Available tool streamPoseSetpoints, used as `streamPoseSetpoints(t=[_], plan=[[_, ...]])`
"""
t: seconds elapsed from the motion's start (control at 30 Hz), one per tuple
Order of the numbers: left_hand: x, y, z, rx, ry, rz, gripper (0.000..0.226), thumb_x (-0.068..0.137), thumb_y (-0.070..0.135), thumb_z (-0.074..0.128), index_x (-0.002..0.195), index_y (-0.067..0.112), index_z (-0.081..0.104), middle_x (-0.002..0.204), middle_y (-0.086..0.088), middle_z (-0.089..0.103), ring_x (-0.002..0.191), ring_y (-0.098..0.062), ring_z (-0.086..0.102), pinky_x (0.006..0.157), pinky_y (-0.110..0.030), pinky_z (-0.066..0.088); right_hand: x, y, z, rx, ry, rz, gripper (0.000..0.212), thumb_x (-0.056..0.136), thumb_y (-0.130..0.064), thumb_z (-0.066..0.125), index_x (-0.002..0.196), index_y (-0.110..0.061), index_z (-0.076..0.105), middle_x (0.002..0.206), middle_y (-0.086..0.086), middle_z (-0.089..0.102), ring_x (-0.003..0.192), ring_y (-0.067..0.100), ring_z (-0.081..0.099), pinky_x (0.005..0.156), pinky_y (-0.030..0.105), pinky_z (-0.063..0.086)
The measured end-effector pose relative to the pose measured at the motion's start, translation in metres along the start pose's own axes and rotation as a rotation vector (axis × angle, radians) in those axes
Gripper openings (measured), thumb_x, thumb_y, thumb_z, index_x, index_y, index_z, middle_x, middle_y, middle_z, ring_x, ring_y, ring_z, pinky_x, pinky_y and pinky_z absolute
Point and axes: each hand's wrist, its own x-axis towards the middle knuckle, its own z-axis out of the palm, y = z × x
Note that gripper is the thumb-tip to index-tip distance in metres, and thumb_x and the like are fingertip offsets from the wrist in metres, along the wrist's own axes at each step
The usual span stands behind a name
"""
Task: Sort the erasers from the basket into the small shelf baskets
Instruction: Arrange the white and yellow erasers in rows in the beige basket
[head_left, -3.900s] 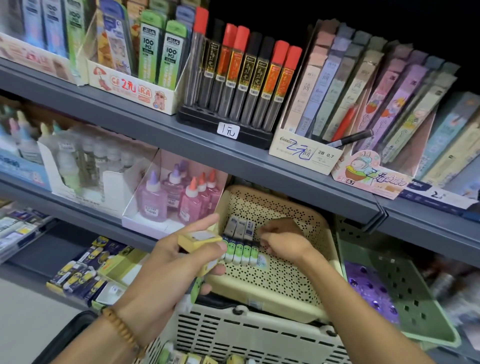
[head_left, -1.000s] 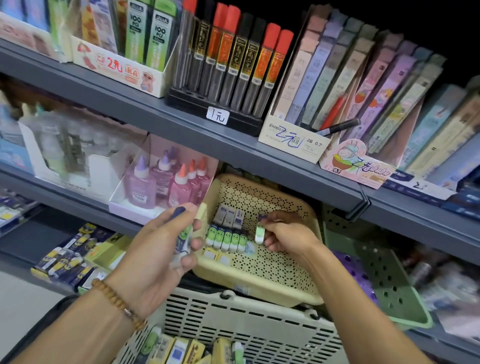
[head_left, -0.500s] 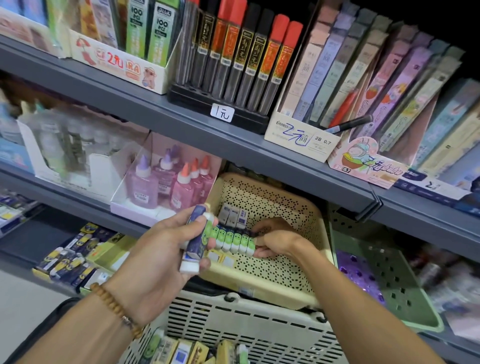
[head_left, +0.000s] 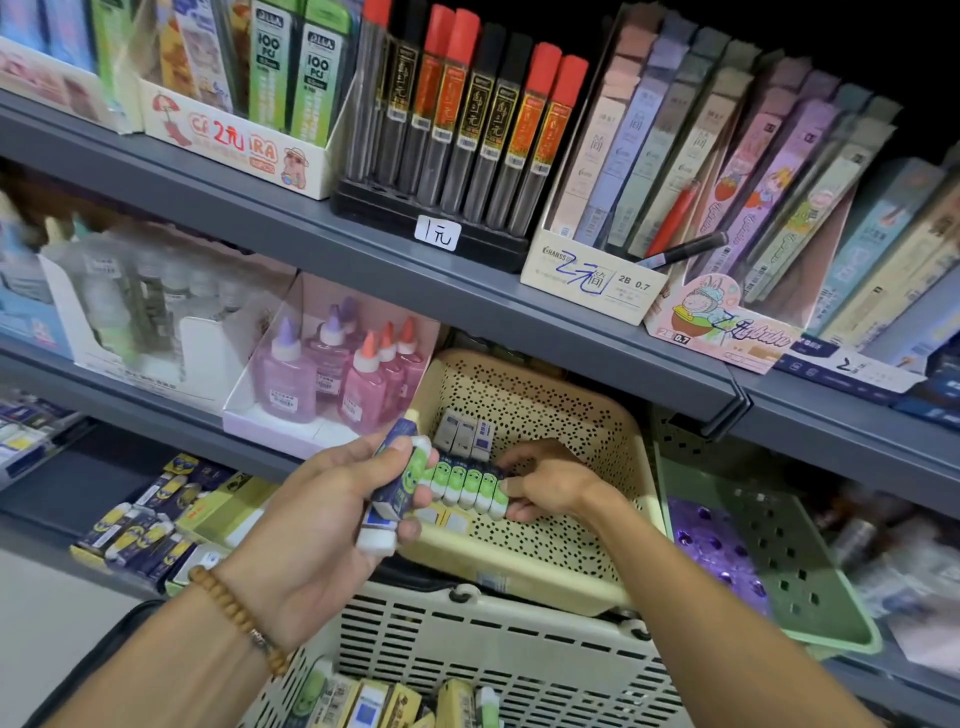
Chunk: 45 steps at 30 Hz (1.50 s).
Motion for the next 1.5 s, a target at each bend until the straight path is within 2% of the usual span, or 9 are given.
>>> streamPoseSetpoints(t=[0.17,0.27,0.47,0.67,0.8,0.93,1.1,1.27,1.5], plan=[[0.0,-0.002,0.002,-0.042,0.041,0.02,0.027,0.075,0.014,0.065,0.098,0.0,0.067,0.079,-0.013,0.068,0.054,-0.019,0.062,0.04,-0.022,0.045,-0.022,-0.016,-0.001,-0.128,0.179,-0.147,0.023,0.095,-0.032,0.062,0.118,-0.029,0.062,0.094,0.0,0.071,0.061,0.003,0.063,0.06,0.021,0.053],[0.001,-0.002,0.001,-0.067,0.06,0.028,0.02,0.09,0.011,0.058,0.101,-0.004,0.064,0.078,-0.015,0.067,0.053,-0.019,0.06,0.038,-0.023,0.043,-0.057,-0.04,0.002,0.287,0.113,-0.335,0.023,0.09,-0.045,0.064,0.092,-0.024,0.074,0.085,-0.004,0.073,0.062,0.003,0.062,0.061,0.023,0.054],[-0.001,-0.004,0.009,0.012,0.046,0.091,0.034,0.095,0.013,0.053,0.069,0.009,0.074,0.066,-0.011,0.06,0.049,-0.013,0.052,0.036,-0.021,0.04,-0.102,-0.064,0.028,0.506,-0.118,-0.477,0.014,0.08,-0.011,0.079,0.089,-0.009,0.068,0.08,0.011,0.067,0.066,0.018,0.059,0.056,0.023,0.048],[-0.003,-0.005,0.008,0.072,0.109,0.048,0.025,0.096,0.024,0.054,0.104,0.001,0.061,0.073,-0.01,0.063,0.044,-0.015,0.048,0.033,-0.02,0.034,-0.087,-0.051,0.01,0.972,-0.132,-0.346,0.011,0.084,-0.013,0.07,0.093,-0.012,0.064,0.087,0.008,0.073,0.084,0.024,0.071,0.076,0.036,0.057],[-0.003,-0.006,0.009,0.163,0.103,0.012,0.022,0.096,0.027,0.054,0.1,0.006,0.056,0.065,-0.007,0.063,0.04,-0.013,0.043,0.03,-0.017,0.029,-0.073,-0.03,-0.007,0.683,0.069,-0.199,0.019,0.085,-0.015,0.074,0.103,-0.013,0.068,0.079,0.004,0.07,0.059,0.014,0.067,0.05,0.021,0.051],[0.0,-0.008,0.007,0.229,0.13,0.049,0.02,0.094,0.024,0.057,0.089,0.005,0.054,0.071,-0.006,0.058,0.042,-0.011,0.042,0.031,-0.017,0.029,-0.057,-0.008,-0.025,0.363,0.319,-0.081,0.02,0.076,-0.009,0.082,0.092,-0.01,0.072,0.075,0.009,0.072,0.058,0.014,0.06,0.049,0.022,0.046],[0.001,-0.008,0.005,0.176,0.153,0.061,0.009,0.095,0.009,0.053,0.098,0.003,0.059,0.076,-0.011,0.06,0.042,-0.015,0.046,0.034,-0.019,0.032,-0.036,0.001,-0.037,0.028,0.196,-0.011,0.02,0.096,-0.004,0.055,0.106,-0.014,0.069,0.071,0.006,0.069,0.053,0.011,0.061,0.062,0.02,0.056],[0.002,-0.008,0.002,0.246,0.094,0.078,0.015,0.094,0.008,0.056,0.106,0.008,0.065,0.087,-0.01,0.065,0.051,-0.015,0.054,0.038,-0.024,0.039,-0.008,0.004,-0.024,-0.124,0.126,0.037,0.011,0.09,-0.008,0.066,0.099,-0.007,0.073,0.088,0.012,0.075,0.072,0.017,0.068,0.085,0.034,0.059],[0.003,-0.011,0.0,0.322,0.074,0.114,0.014,0.093,0.01,0.058,0.107,0.008,0.062,0.093,-0.012,0.068,0.052,-0.014,0.057,0.042,-0.023,0.04,-0.007,-0.002,-0.015,-0.211,0.21,-0.055,0.011,0.092,-0.013,0.063,0.093,-0.019,0.073,0.091,0.002,0.074,0.084,0.017,0.069,0.083,0.031,0.057]])
